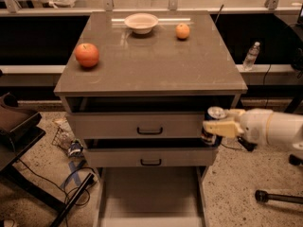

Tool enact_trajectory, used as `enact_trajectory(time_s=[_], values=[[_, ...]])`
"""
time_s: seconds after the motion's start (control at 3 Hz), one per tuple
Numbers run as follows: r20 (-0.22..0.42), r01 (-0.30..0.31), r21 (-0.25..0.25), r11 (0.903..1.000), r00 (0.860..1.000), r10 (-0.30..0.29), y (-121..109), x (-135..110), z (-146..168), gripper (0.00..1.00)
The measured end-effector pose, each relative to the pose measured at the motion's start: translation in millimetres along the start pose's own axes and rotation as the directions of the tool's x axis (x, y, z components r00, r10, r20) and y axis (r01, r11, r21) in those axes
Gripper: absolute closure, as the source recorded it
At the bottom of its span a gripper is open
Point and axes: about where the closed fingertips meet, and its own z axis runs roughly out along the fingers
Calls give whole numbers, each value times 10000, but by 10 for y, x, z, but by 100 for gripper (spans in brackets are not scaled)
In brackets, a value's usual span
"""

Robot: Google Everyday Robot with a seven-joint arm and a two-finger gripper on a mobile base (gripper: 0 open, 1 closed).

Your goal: Pick pepsi can from bottom drawer and place on counter

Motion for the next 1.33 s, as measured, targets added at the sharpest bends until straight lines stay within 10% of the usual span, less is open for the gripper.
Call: enact_trajectory(time_s=[0.67,1.33], values=[[-286,619,1542,9861,9979,-581,-217,-1737,-111,100],[275,1520,2322,9607,9863,-1627,-708,-2649,246,100]])
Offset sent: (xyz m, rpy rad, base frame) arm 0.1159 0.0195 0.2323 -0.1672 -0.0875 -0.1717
